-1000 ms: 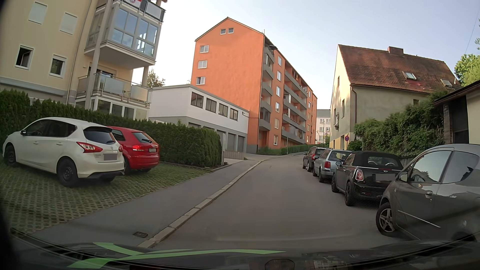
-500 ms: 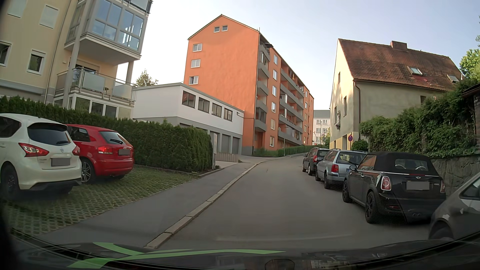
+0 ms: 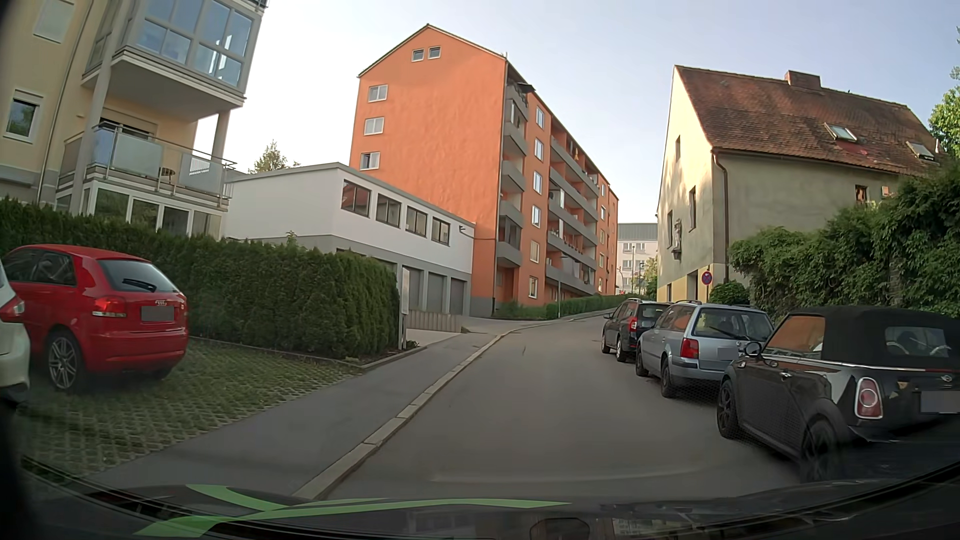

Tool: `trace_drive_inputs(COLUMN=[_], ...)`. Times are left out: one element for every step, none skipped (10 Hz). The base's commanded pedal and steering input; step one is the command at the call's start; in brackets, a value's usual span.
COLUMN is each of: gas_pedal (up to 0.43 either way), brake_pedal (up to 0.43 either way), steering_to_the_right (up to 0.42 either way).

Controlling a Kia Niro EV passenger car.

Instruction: Follow the waypoints while adhering to traffic rules and regulations

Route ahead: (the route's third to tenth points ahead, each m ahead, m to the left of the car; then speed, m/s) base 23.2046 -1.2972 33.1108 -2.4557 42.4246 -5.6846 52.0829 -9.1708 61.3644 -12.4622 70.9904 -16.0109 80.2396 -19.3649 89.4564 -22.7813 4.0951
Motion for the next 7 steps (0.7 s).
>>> trace_drive_inputs(gas_pedal=[0.138, 0.138, 0.138, 0.138, 0.138, 0.138, 0.138], brake_pedal=[0.000, 0.000, 0.000, 0.000, 0.000, 0.000, 0.000], steering_to_the_right=[0.044, 0.039, 0.028, 0.015, 0.013, 0.014, 0.019])
